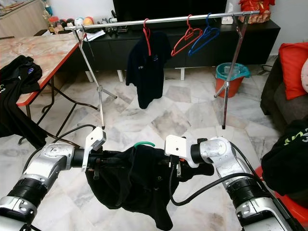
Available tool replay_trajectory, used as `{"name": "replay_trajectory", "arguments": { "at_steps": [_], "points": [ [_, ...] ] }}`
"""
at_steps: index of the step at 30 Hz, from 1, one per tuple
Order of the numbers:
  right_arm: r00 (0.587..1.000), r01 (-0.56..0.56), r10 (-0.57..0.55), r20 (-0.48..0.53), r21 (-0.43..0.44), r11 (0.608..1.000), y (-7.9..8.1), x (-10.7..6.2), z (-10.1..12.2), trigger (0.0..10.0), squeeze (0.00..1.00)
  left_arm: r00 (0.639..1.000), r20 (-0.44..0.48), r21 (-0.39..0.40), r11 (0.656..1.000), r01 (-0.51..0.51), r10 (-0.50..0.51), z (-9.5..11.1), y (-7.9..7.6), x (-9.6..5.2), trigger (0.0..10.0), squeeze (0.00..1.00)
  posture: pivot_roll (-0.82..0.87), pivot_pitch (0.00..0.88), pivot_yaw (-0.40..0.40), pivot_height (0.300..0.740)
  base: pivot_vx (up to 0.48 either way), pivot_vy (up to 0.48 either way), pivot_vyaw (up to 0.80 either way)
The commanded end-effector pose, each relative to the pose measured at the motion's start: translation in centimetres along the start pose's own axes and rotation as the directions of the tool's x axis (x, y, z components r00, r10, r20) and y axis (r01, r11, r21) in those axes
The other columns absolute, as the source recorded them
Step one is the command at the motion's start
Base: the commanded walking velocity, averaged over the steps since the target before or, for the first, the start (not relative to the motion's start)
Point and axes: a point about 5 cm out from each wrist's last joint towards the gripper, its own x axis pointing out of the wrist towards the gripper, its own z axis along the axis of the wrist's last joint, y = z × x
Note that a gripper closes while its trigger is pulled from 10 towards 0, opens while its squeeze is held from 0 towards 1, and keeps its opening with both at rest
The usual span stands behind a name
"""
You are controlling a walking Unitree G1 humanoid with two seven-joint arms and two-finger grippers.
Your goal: Hang hanger
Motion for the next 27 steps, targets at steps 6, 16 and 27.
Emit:
{"name": "replay_trajectory", "arguments": {
  "at_steps": [6,16,27],
  "points": [
    [0.998,0.022,-0.019,0.068,-0.046,0.999,-0.7,0.4,1.9,9.1,0.00,0.999,0.010,0.006,0.999,0.039,-0.039,0.1,-0.4,0.4,0.0,0.00,-0.01,0.000,0.130,0.740,0.000,0.000,0.00],
    [0.998,0.004,-0.002,0.060,-0.027,1.000,-0.5,0.2,1.6,10.0,1.00,0.999,0.008,0.005,0.999,0.041,-0.041,0.1,-0.4,0.3,0.0,0.00,0.00,0.000,0.126,0.740,0.000,0.000,0.00],
    [0.999,0.049,-0.049,0.019,-0.047,0.998,-1.4,-0.8,1.3,10.0,1.00,0.999,0.007,0.002,0.999,0.037,-0.037,-0.2,-0.4,0.3,0.0,0.00,-0.01,0.000,0.118,0.740,0.000,0.000,0.00]
  ]
}}
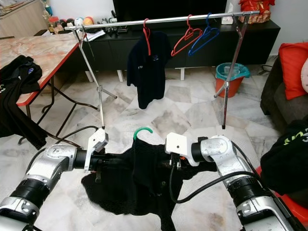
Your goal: Hang hanger
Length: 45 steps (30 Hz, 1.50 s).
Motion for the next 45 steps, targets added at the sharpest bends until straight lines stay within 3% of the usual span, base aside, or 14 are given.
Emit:
{"name": "replay_trajectory", "arguments": {
  "at_steps": [1,6,7,8,19,20,21,23,31,35,41,43,44,45],
  "points": [
    [0.999,0.040,-0.040,0.013,-0.033,0.999,-0.8,-0.3,0.7,10.0,1.00,1.000,-0.001,0.006,1.000,-0.009,0.009,-0.1,0.0,-0.4,0.0,0.00,-0.01,0.000,0.116,0.740,0.000,0.000,0.00],
    [0.989,0.149,-0.149,0.001,-0.054,0.987,-1.8,-0.6,0.5,10.0,1.00,1.000,-0.003,0.005,1.000,-0.008,0.008,-0.2,-0.1,-0.4,0.0,0.00,-0.01,0.000,0.115,0.740,0.000,0.000,0.00],
    [0.985,0.172,-0.173,-0.006,-0.058,0.983,-2.0,-0.7,0.4,10.0,0.88,1.000,-0.004,0.004,1.000,-0.006,0.006,-0.2,-0.1,-0.4,0.0,0.00,-0.01,0.000,0.114,0.740,0.000,0.000,0.00],
    [0.979,0.201,-0.202,-0.008,-0.065,0.977,-2.3,-0.7,0.4,10.0,0.00,1.000,-0.005,0.003,1.000,-0.005,0.005,-0.3,-0.1,-0.4,0.0,0.00,-0.01,0.000,0.115,0.740,0.000,0.000,0.00],
    [0.885,0.465,-0.465,-0.018,-0.015,0.885,-4.3,-1.9,-0.1,10.0,0.00,0.998,-0.027,0.016,0.998,-0.065,0.065,-1.0,0.0,-0.6,0.0,0.00,-0.01,0.000,0.116,0.740,0.000,0.000,0.00],
    [0.857,0.515,-0.515,-0.022,0.016,0.857,-4.5,-2.2,-0.5,10.0,0.00,0.992,-0.043,0.020,0.993,-0.118,0.119,-1.5,0.3,-0.6,2.2,0.00,-0.01,0.000,0.117,0.740,0.000,0.000,0.00],
    [0.832,0.554,-0.554,-0.018,0.062,0.830,-4.4,-2.3,-0.9,10.0,0.00,0.983,-0.056,0.029,0.985,-0.172,0.173,-2.1,0.4,-0.7,8.6,0.00,-0.01,0.000,0.118,0.740,0.000,0.000,0.00],
    [0.818,0.572,-0.575,-0.004,0.106,0.813,-4.2,-2.1,-1.2,10.0,0.00,0.973,-0.060,0.027,0.975,-0.220,0.222,-2.6,0.6,-0.8,10.0,0.00,-0.01,0.000,0.118,0.740,0.000,0.000,0.00],
    [0.737,0.649,-0.675,-0.035,0.317,0.692,-1.7,0.1,-3.8,10.0,0.00,0.820,-0.018,-0.033,0.820,-0.572,0.571,-4.3,2.1,-1.0,10.0,0.00,-0.01,0.000,0.113,0.740,0.000,0.000,0.00],
    [0.654,0.676,-0.746,-0.128,0.542,0.500,0.4,1.5,-6.3,10.0,0.00,0.733,-0.021,-0.083,0.730,-0.679,0.680,-5.4,2.3,-1.2,10.0,0.00,0.00,0.000,0.112,0.740,0.000,0.000,0.00],
    [0.664,0.655,-0.734,-0.142,0.584,0.479,1.9,2.6,-7.1,10.0,0.00,0.679,-0.004,-0.079,0.677,-0.732,0.734,-5.9,2.3,-1.2,10.0,0.00,-0.01,0.000,0.103,0.740,0.000,0.000,0.00],
    [0.603,0.708,-0.757,-0.253,0.606,0.362,2.8,2.5,-8.6,10.0,0.00,0.597,-0.009,-0.093,0.594,-0.799,0.802,-6.2,2.6,-2.0,10.0,0.00,-0.01,0.000,0.096,0.740,0.000,0.000,0.00],
    [0.603,0.708,-0.757,-0.253,0.606,0.362,2.8,2.5,-8.6,10.0,0.00,0.597,-0.009,-0.093,0.594,-0.799,0.802,-6.2,2.6,-2.0,10.0,0.00,-0.01,0.000,0.096,0.740,0.000,0.000,0.00],
    [0.550,0.755,-0.759,-0.349,0.597,0.272,3.7,2.4,-9.9,10.0,0.00,0.548,-0.011,-0.116,0.543,-0.832,0.837,-6.5,2.8,-2.5,10.0,0.00,-0.01,0.000,0.092,0.740,0.000,0.000,0.00]
  ]
}}
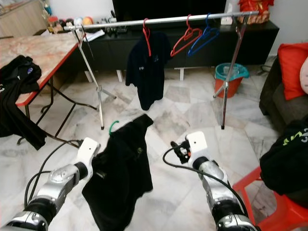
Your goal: Hang hanger
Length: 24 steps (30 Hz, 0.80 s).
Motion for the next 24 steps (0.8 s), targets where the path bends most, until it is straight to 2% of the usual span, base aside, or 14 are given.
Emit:
{"name": "replay_trajectory", "arguments": {
  "at_steps": [1,2,3,6,10,13,15,20,24],
  "points": [
    [0.984,0.153,-0.144,-0.103,0.086,0.984,-0.2,-0.9,-3.0,10.0,0.00,0.991,0.036,-0.044,0.991,-0.128,0.129,0.0,1.6,-0.6,10.0,0.00,-0.01,0.000,0.093,0.740,0.000,0.000,0.00],
    [0.984,0.153,-0.144,-0.103,0.086,0.984,-0.2,-0.9,-3.0,10.0,0.00,0.991,0.036,-0.044,0.991,-0.128,0.129,0.0,1.6,-0.6,10.0,0.00,-0.01,0.000,0.093,0.740,0.000,0.000,0.00],
    [0.964,0.228,-0.201,-0.177,0.154,0.961,-0.1,-1.7,-5.0,10.0,0.00,0.982,0.037,-0.098,0.979,-0.179,0.184,-0.4,2.1,-0.9,10.0,0.00,-0.02,0.000,0.096,0.740,0.000,0.000,0.00],
    [0.916,0.329,-0.239,-0.322,0.265,0.906,0.8,-3.4,-8.6,10.0,0.00,0.963,0.022,-0.139,0.955,-0.262,0.268,-1.3,3.1,-1.7,10.0,0.00,-0.02,0.000,0.098,0.740,0.000,0.000,0.00],
    [0.894,0.358,-0.249,-0.373,0.259,0.897,1.4,-4.3,-10.1,10.0,0.00,0.953,-0.001,-0.140,0.944,-0.299,0.302,-1.8,3.4,-2.0,10.0,0.00,-0.02,0.000,0.099,0.740,0.000,0.000,0.00],
    [0.839,0.456,-0.309,-0.448,0.270,0.848,1.4,-5.5,-11.7,10.0,0.00,0.938,0.000,-0.159,0.927,-0.341,0.345,-2.0,3.7,-2.3,10.0,0.00,-0.02,0.000,0.098,0.740,0.000,0.000,0.00],
    [0.828,0.473,-0.317,-0.463,0.271,0.839,1.4,-5.8,-12.0,10.0,0.00,0.932,0.005,-0.163,0.920,-0.357,0.363,-2.0,3.8,-2.3,10.0,0.00,-0.02,0.000,0.098,0.740,0.000,0.000,0.00],
    [0.793,0.483,-0.314,-0.521,0.225,0.846,1.6,-7.2,-13.6,10.0,0.00,0.927,0.023,-0.164,0.916,-0.366,0.375,-1.6,4.0,-2.2,10.0,0.00,-0.02,0.000,0.091,0.740,0.242,0.000,0.00],
    [0.778,0.507,-0.323,-0.539,0.234,0.830,1.5,-7.8,-14.2,10.0,0.00,0.922,0.029,-0.171,0.911,-0.375,0.386,-1.4,4.3,-2.2,10.0,0.00,-0.02,0.000,0.090,0.740,0.235,0.000,0.00]
  ]
}}
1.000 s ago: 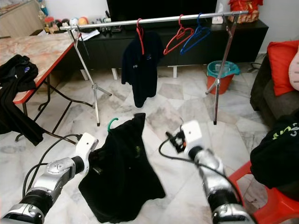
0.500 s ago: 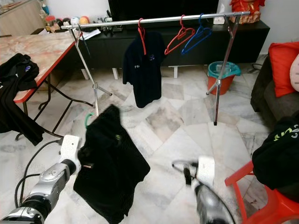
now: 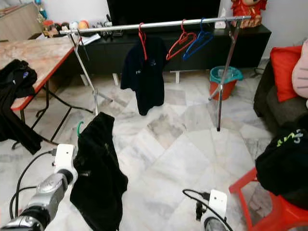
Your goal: Hang hanger
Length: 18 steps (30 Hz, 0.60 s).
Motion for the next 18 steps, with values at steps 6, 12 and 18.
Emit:
{"name": "replay_trajectory", "arguments": {
  "at_steps": [6,12,18],
  "points": [
    [1.000,-0.002,0.001,-0.023,-0.028,1.000,0.0,-0.1,-0.6,10.0,0.00,0.998,0.054,-0.010,0.999,-0.032,0.032,1.3,0.8,0.2,10.0,0.00,-0.01,0.000,0.089,0.740,0.331,0.000,0.00],
    [0.999,-0.012,0.009,-0.051,-0.053,0.999,0.0,-0.3,-1.4,10.0,0.00,0.998,0.060,-0.011,1.000,-0.029,0.030,1.4,0.9,0.3,10.0,0.00,-0.01,0.000,0.089,0.740,0.316,0.000,0.00],
    [0.998,0.002,-0.004,-0.066,-0.029,1.000,-0.3,-0.4,-1.8,10.0,0.00,0.998,0.060,-0.014,1.000,-0.007,0.008,1.5,0.6,0.4,10.0,0.00,-0.01,0.000,0.090,0.740,0.314,0.000,0.00]
  ]
}}
